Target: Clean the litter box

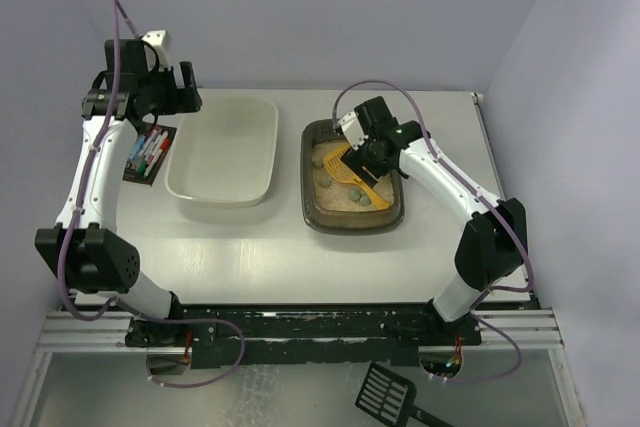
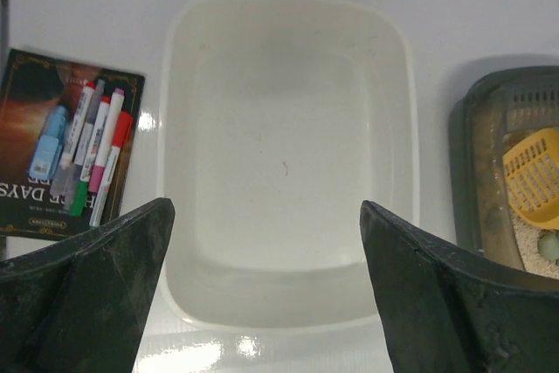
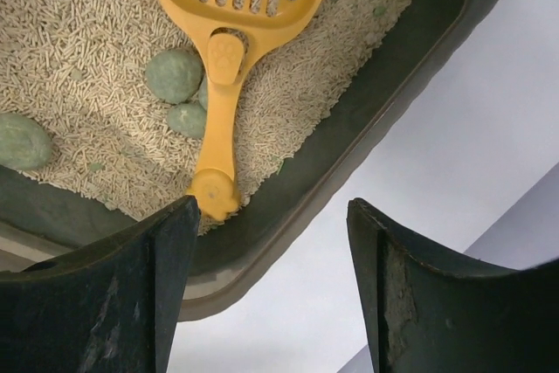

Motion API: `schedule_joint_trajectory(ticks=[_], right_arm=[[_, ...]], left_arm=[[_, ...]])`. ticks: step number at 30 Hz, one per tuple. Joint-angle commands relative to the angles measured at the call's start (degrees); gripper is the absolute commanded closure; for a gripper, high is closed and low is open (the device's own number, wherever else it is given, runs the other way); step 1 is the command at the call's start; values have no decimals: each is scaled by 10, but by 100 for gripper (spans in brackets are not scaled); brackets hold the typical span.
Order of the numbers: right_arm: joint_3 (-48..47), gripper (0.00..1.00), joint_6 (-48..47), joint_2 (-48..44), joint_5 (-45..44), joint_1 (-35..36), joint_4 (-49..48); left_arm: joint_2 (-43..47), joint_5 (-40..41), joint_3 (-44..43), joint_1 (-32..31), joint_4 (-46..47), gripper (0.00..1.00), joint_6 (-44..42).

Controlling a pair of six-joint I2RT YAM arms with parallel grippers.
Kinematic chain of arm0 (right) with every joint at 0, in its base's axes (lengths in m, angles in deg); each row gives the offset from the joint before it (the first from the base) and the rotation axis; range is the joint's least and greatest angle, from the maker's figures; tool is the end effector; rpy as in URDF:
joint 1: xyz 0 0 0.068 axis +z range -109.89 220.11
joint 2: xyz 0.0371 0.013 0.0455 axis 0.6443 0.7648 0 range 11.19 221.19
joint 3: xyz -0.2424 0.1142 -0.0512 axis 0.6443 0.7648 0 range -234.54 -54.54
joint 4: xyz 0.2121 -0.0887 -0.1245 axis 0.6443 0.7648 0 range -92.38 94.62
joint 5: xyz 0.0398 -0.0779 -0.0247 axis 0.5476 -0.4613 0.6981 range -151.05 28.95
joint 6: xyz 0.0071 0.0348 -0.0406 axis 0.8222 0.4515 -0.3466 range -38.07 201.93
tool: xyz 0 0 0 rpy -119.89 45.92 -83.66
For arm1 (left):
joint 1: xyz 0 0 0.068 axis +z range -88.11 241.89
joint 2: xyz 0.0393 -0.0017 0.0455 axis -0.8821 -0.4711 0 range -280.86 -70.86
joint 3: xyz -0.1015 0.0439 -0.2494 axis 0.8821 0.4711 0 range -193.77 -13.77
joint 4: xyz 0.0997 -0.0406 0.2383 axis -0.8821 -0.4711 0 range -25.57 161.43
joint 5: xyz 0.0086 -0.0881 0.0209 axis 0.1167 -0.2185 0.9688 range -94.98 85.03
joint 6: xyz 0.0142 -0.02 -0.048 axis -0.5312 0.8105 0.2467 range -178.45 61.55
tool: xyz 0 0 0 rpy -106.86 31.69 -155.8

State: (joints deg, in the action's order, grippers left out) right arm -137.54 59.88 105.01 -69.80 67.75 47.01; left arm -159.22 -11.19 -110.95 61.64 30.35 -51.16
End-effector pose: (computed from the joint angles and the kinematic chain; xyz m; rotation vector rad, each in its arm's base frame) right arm 0.3071 0.1546 0.2951 -1.0485 2.3914 -0.1655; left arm 0.3379 -0.0054 0.4158 -0.0672 2.1351 -0.1929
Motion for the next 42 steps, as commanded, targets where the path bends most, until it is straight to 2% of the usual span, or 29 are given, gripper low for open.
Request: schedule_joint_trajectory(ticks=[1,7,19,30,36,42], right_arm=[[28,34,7,7,-11,1,-20],[23,39,33,48,27,3,-15],[31,60,27,112,22,3,-52],[40,61,21,146,17,2,-78],[39,67,16,159,20,-7,-86],[38,68,8,165,20,-20,-87]], left_arm=[[-17,-1,-7,2,-17,1,-6],[-11,9,14,2,-4,1,-10],[0,5,32,1,5,1,-15],[-5,2,31,2,3,1,-20],[-8,-1,25,2,-2,1,-24],[-10,-7,23,2,-4,1,-28]])
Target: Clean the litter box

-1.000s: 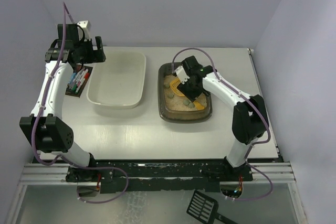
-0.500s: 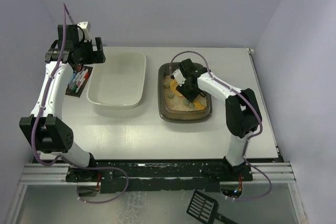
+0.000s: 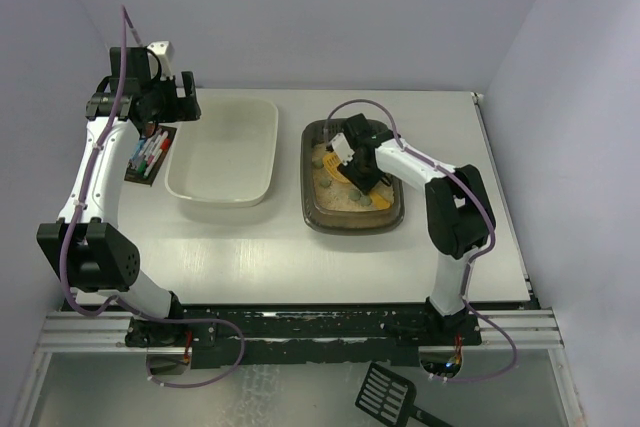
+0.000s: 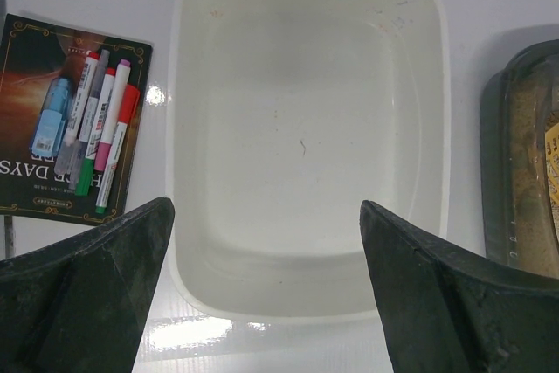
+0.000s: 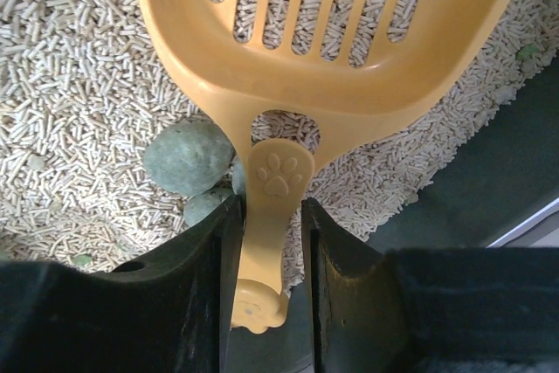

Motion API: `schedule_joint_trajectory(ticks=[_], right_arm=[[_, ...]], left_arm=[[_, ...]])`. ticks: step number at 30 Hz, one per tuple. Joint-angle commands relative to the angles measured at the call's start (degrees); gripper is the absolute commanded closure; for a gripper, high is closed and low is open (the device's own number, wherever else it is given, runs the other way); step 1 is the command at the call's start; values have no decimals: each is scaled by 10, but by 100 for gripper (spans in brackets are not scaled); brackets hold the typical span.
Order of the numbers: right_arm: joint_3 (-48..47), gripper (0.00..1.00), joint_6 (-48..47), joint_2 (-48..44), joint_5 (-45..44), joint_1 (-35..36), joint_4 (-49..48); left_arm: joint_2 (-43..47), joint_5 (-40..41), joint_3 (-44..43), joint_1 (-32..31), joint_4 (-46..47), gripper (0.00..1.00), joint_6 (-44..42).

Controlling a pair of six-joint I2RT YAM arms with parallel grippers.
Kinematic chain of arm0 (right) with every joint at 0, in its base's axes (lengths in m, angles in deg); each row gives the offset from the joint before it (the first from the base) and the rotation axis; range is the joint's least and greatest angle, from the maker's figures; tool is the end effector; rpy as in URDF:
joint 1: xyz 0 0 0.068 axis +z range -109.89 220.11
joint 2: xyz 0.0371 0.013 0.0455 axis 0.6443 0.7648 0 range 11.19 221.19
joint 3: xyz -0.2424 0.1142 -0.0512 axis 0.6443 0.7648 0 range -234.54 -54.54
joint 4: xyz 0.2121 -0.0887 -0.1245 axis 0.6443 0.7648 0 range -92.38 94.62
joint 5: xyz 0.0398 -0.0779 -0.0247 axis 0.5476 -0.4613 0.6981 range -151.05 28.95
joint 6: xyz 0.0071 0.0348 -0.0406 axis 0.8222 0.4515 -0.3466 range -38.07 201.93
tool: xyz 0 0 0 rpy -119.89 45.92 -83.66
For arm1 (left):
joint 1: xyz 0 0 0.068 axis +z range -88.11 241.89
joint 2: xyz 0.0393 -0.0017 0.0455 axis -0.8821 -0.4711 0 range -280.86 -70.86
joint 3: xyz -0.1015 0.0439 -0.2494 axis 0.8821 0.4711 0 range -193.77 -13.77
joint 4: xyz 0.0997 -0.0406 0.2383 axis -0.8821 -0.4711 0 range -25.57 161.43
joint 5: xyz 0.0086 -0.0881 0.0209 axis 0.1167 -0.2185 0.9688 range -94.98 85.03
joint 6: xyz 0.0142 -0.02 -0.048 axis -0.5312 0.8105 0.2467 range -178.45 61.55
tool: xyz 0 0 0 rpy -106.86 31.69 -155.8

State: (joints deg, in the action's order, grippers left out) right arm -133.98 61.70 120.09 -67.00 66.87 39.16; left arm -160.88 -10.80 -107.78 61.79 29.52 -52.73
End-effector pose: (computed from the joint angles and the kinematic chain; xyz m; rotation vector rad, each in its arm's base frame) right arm 0.3445 0.1695 0.1916 -1.0947 2.5799 -0.1186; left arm 0.3467 -0.0043 0.3871 -0.0539 2.2332 -0.1687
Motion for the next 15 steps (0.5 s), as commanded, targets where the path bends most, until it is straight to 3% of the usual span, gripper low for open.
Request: schedule_joint_trajectory(ticks=[1,7,10,13,15], right_arm=[[4,68,-10,15,-8,-13,-9],[19,68,-12,17,-7,-16,-15],[21,78,-11,13,-3,-17,-14],[20,97,-11,10,-6,-18,-13],[18,100,-10,9,-9,-20,-11]], left_arm=[[3,-15,-12,0,0,1,-15],[-8,-30,-31,-1,-14,1,-18],[-9,-30,-30,-1,-14,1,-18],[-9,-31,-28,-2,-13,1,-20],[-9,-30,-30,-2,-14,1,-20]])
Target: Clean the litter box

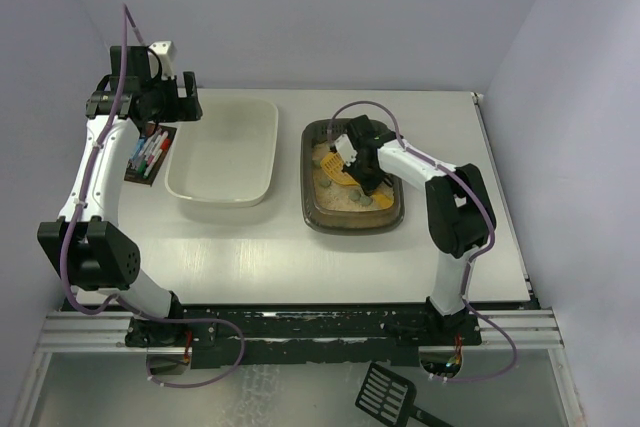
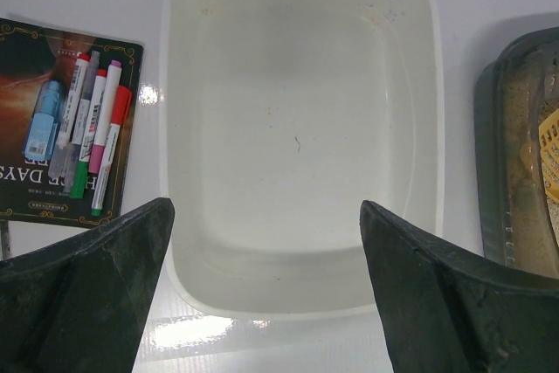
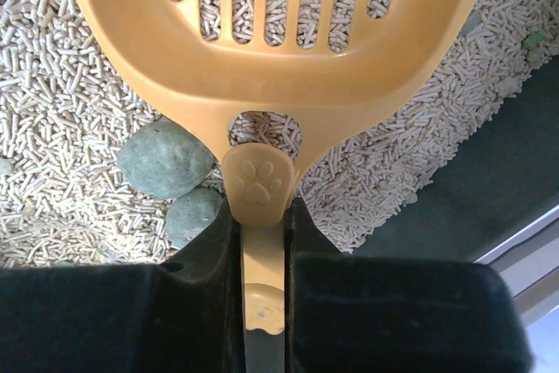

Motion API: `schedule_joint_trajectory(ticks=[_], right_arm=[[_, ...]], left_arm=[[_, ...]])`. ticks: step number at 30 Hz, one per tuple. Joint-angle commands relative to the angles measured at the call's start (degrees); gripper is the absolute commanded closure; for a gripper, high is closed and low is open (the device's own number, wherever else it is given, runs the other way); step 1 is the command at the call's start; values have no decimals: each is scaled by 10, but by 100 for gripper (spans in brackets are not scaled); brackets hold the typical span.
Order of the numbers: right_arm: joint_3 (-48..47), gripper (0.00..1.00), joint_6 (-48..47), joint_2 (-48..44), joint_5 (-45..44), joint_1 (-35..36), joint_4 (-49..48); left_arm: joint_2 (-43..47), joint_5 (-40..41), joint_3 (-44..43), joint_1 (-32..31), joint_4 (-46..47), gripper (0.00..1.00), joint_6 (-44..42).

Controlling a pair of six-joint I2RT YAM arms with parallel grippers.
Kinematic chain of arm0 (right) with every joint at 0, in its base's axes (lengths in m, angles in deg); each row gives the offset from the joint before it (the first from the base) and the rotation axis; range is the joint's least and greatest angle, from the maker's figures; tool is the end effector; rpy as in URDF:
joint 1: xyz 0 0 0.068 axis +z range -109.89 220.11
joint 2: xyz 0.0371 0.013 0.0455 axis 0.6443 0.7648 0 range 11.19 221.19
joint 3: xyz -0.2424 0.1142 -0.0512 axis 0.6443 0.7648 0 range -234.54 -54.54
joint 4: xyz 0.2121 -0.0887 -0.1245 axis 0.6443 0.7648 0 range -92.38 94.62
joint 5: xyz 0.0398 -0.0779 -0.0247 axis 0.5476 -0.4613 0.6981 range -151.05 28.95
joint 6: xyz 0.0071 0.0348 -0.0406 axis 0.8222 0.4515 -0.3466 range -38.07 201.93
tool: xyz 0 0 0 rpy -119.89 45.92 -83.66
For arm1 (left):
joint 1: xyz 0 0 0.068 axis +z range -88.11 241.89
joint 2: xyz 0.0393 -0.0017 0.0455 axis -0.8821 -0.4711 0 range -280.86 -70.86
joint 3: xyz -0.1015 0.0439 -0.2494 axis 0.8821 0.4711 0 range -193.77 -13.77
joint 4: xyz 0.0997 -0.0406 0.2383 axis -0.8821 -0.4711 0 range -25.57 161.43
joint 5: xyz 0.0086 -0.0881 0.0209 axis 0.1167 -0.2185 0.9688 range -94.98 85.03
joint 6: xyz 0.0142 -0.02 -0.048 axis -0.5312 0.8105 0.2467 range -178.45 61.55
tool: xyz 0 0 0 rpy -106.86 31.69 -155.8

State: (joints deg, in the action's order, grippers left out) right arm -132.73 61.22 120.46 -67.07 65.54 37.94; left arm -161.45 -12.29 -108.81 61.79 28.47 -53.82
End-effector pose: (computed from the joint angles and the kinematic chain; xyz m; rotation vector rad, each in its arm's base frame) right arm 0.3474 0.1609 0.1839 -1.0788 2.5951 -0.1286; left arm 0.3479 -0.0052 0.3882 -0.0195 2.2430 -0.1877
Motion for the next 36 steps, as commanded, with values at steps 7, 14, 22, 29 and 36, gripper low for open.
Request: schedule_joint_trajectory(ticks=[7,14,22,29,36], right_arm=[[-44,100,3,-18,-13,-6,26],[-78,100,12,-47,-13,-6,55],[-70,100,28,-67,-1,-6,44],[-82,100,32,-39,54,-6,78],[-90,100,27,-3,68,-6,98]], left_arm=[[-4,-12,-21,-2,-4,1,-9],[-7,-16,-23,-2,-9,1,-13],[-3,-126,-8,-2,8,1,14],[-26,-136,-33,-27,-4,1,16],[-6,-121,-4,-28,10,1,13]])
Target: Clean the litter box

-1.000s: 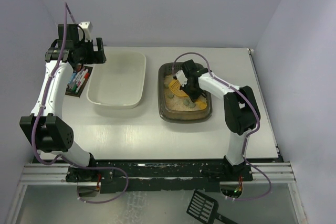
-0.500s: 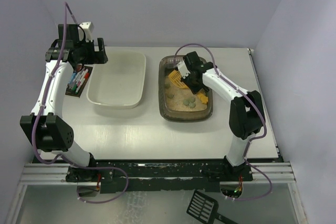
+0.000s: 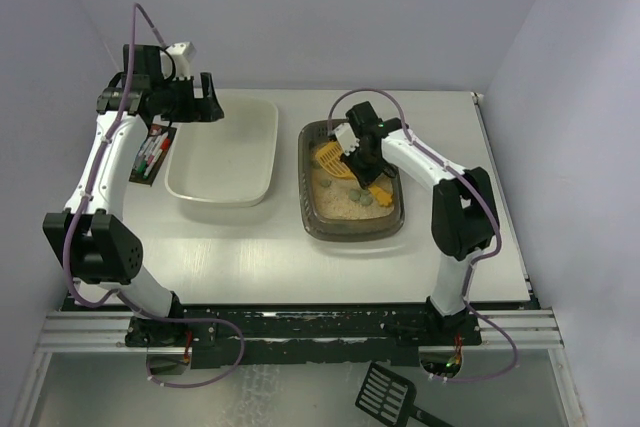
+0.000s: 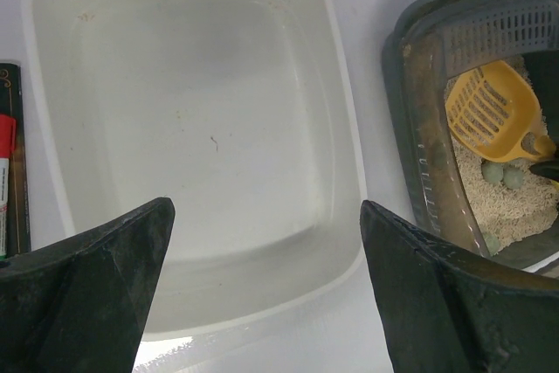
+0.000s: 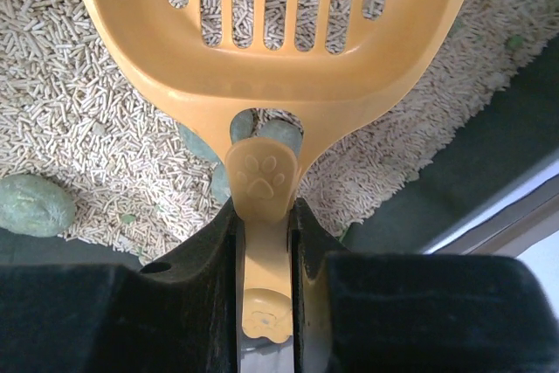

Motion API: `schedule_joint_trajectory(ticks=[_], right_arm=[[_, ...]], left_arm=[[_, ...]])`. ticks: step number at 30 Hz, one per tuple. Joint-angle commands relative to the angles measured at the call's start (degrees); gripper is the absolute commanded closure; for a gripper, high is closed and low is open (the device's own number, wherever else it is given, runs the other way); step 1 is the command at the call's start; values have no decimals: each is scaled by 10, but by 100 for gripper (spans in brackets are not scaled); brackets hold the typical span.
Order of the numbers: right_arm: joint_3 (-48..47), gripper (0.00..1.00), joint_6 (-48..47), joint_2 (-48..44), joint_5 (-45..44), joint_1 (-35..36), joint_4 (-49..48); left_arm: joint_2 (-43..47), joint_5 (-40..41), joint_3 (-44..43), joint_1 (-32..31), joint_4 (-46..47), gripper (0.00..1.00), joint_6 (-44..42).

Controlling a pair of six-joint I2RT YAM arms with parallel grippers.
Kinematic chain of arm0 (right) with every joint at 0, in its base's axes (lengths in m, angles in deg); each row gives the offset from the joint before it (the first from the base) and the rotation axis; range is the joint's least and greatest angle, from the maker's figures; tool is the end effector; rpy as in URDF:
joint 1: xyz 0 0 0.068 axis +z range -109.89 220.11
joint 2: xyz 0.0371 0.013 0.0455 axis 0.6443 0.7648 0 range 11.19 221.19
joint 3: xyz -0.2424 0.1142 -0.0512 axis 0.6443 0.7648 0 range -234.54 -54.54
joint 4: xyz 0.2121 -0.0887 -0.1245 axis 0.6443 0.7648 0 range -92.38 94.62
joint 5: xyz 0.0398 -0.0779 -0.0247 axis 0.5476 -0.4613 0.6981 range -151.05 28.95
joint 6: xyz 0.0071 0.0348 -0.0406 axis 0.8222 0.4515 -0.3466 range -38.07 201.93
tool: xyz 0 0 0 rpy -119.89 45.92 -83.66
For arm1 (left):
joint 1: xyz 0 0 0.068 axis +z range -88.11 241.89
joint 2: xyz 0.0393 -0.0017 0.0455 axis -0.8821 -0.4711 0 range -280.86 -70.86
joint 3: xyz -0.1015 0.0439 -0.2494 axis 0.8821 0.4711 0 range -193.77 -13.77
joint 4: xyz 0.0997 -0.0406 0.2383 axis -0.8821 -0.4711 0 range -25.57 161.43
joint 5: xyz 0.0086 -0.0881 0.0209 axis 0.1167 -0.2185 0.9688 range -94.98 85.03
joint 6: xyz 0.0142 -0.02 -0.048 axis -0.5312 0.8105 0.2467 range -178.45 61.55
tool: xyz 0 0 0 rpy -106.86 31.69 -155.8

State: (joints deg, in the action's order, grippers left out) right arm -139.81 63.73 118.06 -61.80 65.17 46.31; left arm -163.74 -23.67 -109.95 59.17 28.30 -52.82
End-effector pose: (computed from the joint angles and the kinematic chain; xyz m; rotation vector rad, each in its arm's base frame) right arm 0.3476 0.1619 0.2286 -1.0281 2.6016 0.0109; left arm 0.3563 -0.0284 0.3821 0.1165 2.2575 -0.4467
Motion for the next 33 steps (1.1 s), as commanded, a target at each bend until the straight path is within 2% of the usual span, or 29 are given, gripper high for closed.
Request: schedule_joint_trajectory(ticks=[1,9,26,33], right_arm=[[-21,100,1,24,14,-3,14],[-33,100,-5,50,12,-3,38],[-48,100,-16,34,23,-2,88],[-47,100,-25,24,28,-2,77]], left_arm=[[19,-6,8,-2,12,1,3],[18,-2,10,-2,12,1,2],[8,6,6,-4,9,1,2],[6,9,10,-6,9,1,-1]])
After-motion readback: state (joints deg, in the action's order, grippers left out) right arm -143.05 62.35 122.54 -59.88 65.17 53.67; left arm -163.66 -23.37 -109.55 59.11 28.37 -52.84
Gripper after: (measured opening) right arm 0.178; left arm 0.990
